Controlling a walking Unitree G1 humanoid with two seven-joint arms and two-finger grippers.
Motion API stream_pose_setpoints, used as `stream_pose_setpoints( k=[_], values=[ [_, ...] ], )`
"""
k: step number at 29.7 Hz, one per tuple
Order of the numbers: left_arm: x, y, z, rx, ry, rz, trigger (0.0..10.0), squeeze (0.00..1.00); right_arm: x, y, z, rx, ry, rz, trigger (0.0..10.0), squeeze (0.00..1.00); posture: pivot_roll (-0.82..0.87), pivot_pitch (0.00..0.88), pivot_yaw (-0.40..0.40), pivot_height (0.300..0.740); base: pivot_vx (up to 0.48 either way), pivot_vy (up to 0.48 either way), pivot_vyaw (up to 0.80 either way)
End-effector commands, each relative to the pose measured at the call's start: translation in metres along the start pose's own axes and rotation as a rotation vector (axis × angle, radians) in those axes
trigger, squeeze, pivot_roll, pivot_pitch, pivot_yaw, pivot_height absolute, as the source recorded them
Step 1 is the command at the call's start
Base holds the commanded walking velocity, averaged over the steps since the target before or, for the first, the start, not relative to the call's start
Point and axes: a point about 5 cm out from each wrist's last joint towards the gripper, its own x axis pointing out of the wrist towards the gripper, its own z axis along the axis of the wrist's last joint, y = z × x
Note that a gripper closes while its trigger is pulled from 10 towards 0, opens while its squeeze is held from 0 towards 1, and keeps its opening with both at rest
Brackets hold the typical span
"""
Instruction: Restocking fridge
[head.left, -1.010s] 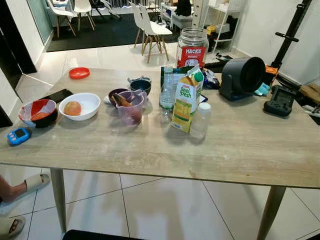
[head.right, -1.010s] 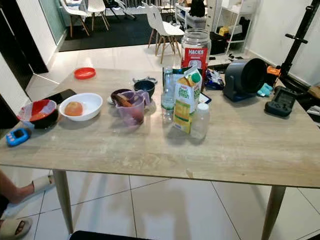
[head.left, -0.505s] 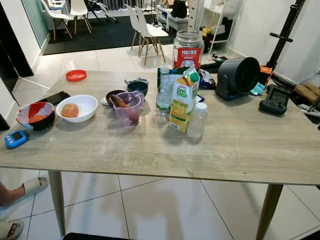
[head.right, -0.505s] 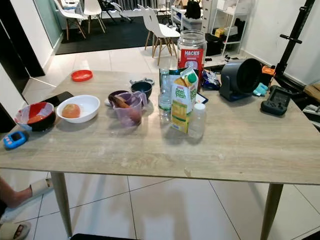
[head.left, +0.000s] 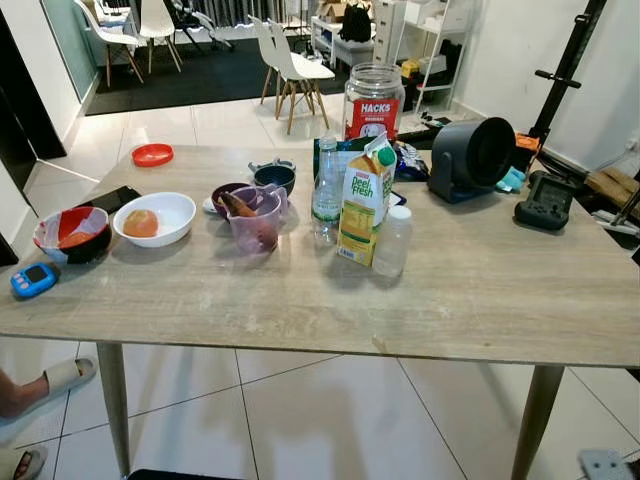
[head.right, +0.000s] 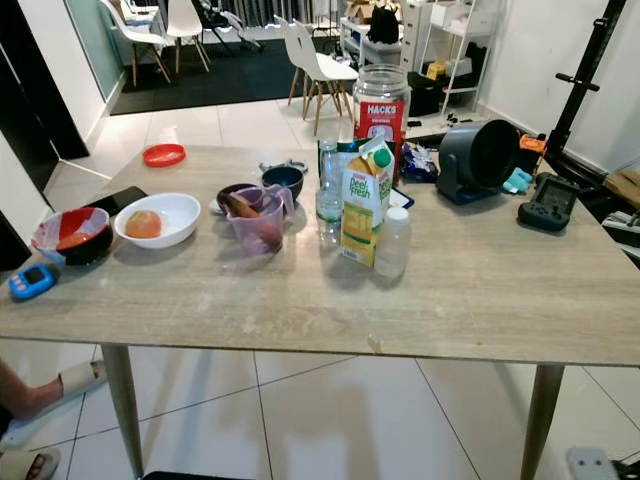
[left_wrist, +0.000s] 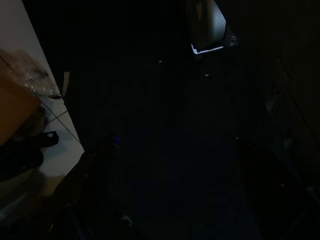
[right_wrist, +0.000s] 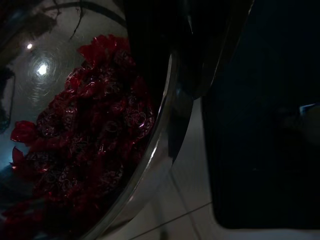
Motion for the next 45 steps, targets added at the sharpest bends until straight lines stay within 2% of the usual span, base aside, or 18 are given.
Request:
stream_pose_setpoints(
  k=[1,4,8,11,13,14,17,19,20,21,27,30,34,35,37,38,39,45],
  values=[
    [0.001,-0.001,0.006,0.013,-0.023,-0.002,10.0,0.00,0.002,0.011,0.006,-0.022,-0.038,0.007,10.0,0.00,0.02,0.000,-0.012,0.740,0.000,0.000,0.00],
    [0.001,-0.001,0.007,0.010,-0.037,0.013,10.0,0.00,0.005,0.045,0.008,-0.027,-0.065,0.083,10.0,0.00,0.02,0.000,-0.012,0.740,0.000,0.000,0.00],
    [0.001,-0.001,0.011,-0.015,-0.057,0.038,10.0,0.00,0.006,0.064,0.011,-0.046,-0.078,0.121,10.0,0.00,0.02,0.000,-0.014,0.740,0.000,0.000,0.00],
    [0.001,0.003,0.017,-0.040,-0.080,0.087,10.0,0.00,0.006,0.087,0.016,-0.091,-0.101,0.169,10.0,0.00,0.02,0.000,-0.014,0.740,0.000,0.000,0.00],
    [0.000,0.009,0.022,-0.049,-0.098,0.164,10.0,0.00,0.004,0.109,0.022,-0.135,-0.128,0.222,10.0,0.00,0.02,0.000,-0.020,0.740,0.000,0.000,0.00],
    [0.000,0.009,0.022,-0.049,-0.098,0.164,10.0,0.00,0.004,0.109,0.022,-0.135,-0.128,0.222,10.0,0.00,0.02,0.000,-0.020,0.740,0.000,0.000,0.00],
    [-0.003,0.020,0.025,0.001,-0.097,0.261,10.0,0.00,0.001,0.128,0.025,-0.196,-0.140,0.265,10.0,0.00,0.02,0.000,-0.020,0.740,0.000,0.000,0.00],
    [-0.009,0.042,0.025,0.086,-0.067,0.393,10.0,0.00,-0.002,0.146,0.027,-0.307,-0.153,0.310,10.0,0.00,0.02,0.000,-0.020,0.740,0.000,0.000,0.00],
    [-0.009,0.042,0.025,0.086,-0.067,0.393,10.0,0.00,-0.002,0.146,0.027,-0.307,-0.153,0.310,10.0,0.00,0.02,0.000,-0.020,0.740,0.000,0.000,0.00],
    [-0.014,0.055,0.024,0.114,-0.055,0.457,10.0,0.00,-0.002,0.150,0.028,-0.343,-0.159,0.319,10.0,0.00,0.02,0.000,-0.017,0.740,0.000,0.000,0.00],
    [-0.018,0.068,0.023,0.118,-0.050,0.511,10.0,0.00,-0.003,0.151,0.028,-0.357,-0.158,0.322,10.0,0.00,0.03,0.000,-0.014,0.740,0.000,0.000,0.00],
    [-0.024,0.080,0.025,0.069,-0.077,0.555,10.0,0.00,-0.002,0.151,0.024,-0.371,-0.150,0.320,10.0,0.00,0.03,0.000,-0.011,0.740,0.000,0.000,0.00],
    [-0.025,0.083,0.026,0.043,-0.094,0.561,10.0,0.00,-0.002,0.151,0.023,-0.375,-0.147,0.320,10.0,0.00,0.03,0.000,-0.011,0.740,0.000,0.000,0.00],
    [-0.024,0.081,0.032,0.020,-0.128,0.538,10.0,0.00,-0.002,0.150,0.021,-0.368,-0.141,0.314,10.0,0.00,0.03,0.000,-0.011,0.740,0.000,0.000,0.00],
    [-0.013,0.049,0.056,0.037,-0.230,0.383,10.0,0.00,-0.001,0.147,0.016,-0.365,-0.116,0.297,10.0,0.00,0.02,0.000,-0.008,0.740,0.000,0.000,-0.78],
    [-0.013,0.049,0.056,0.037,-0.230,0.383,10.0,0.00,-0.001,0.147,0.016,-0.365,-0.116,0.297,10.0,0.00,0.02,0.000,-0.008,0.740,0.000,0.000,-0.78],
    [-0.009,0.031,0.067,0.051,-0.267,0.325,10.0,0.00,-0.001,0.146,0.013,-0.370,-0.103,0.291,10.0,0.00,0.02,0.000,-0.007,0.740,0.000,0.000,-0.77],
    [-0.008,0.025,0.069,0.058,-0.269,0.325,10.0,0.00,0.000,0.146,0.011,-0.383,-0.099,0.290,10.0,0.00,0.02,0.000,-0.007,0.740,0.000,0.000,-0.77]
  ],
)
